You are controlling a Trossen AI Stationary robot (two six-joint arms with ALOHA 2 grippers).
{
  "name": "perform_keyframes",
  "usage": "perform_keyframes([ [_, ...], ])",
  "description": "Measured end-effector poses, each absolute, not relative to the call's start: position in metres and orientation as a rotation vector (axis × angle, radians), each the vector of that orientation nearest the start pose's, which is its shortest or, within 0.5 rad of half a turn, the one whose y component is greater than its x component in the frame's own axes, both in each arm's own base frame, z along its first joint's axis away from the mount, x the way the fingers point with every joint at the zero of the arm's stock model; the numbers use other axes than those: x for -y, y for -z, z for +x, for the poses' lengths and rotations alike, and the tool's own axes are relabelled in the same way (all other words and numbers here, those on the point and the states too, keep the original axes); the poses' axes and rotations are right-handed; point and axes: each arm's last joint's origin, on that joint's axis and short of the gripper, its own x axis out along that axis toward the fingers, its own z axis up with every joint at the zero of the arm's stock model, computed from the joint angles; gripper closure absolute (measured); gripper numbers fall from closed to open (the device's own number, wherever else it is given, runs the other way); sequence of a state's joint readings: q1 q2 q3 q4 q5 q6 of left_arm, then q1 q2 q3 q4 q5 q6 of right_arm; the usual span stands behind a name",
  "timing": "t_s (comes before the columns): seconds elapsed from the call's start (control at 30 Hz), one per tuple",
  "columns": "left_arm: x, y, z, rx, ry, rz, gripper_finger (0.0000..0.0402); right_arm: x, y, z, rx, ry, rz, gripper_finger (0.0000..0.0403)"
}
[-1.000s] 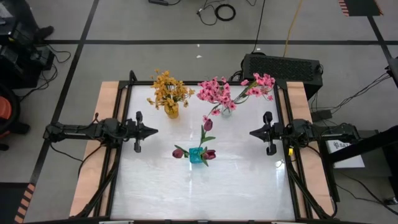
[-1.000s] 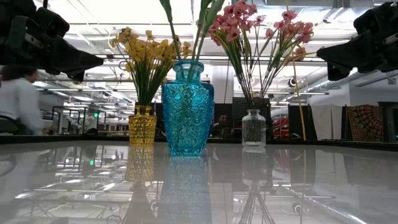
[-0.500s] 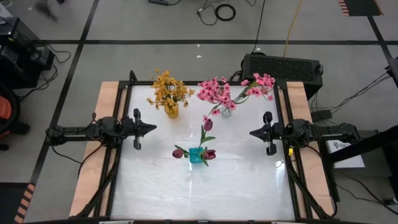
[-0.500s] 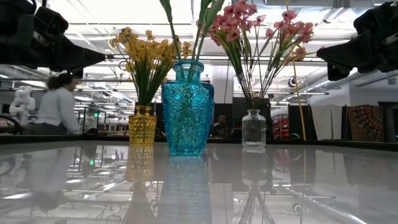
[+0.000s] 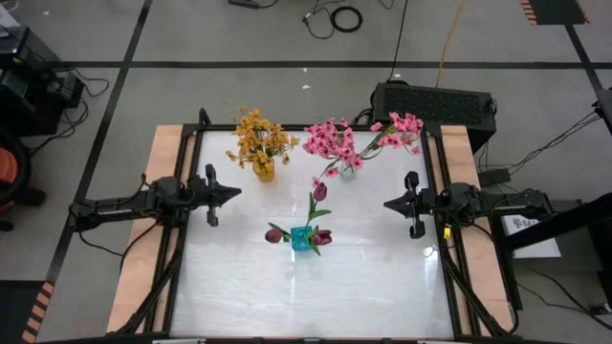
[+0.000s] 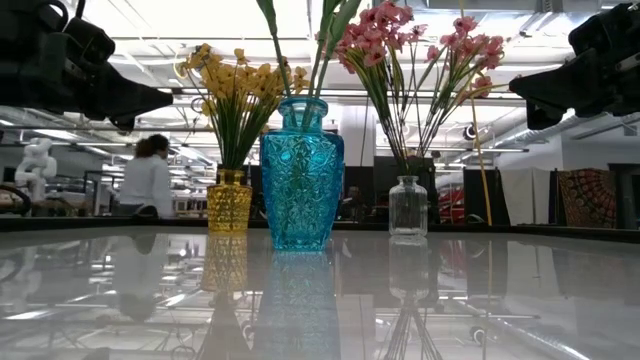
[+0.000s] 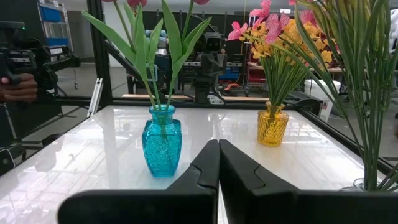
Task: Sort flowers into vase by color
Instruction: Return to Home Position
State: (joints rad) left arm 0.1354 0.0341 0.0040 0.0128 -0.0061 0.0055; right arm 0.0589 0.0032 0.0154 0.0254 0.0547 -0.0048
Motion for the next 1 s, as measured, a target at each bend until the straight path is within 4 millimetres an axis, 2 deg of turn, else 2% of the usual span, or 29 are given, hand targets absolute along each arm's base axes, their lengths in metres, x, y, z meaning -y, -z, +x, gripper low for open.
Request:
perform_keyframes([
  [0.4, -0.0134, -0.1639, 0.0986, -0.013, -0.135, 0.005, 0.0382, -0.0041, -0.1710, 0.0968, 0.038, -0.004, -0.003, 0.0403],
  [1.0, -0.0134, -0.1643, 0.0986, -0.008, -0.135, 0.006, 0.0379, -0.0041, -0.1710, 0.0968, 0.038, -0.004, -0.002, 0.0403],
])
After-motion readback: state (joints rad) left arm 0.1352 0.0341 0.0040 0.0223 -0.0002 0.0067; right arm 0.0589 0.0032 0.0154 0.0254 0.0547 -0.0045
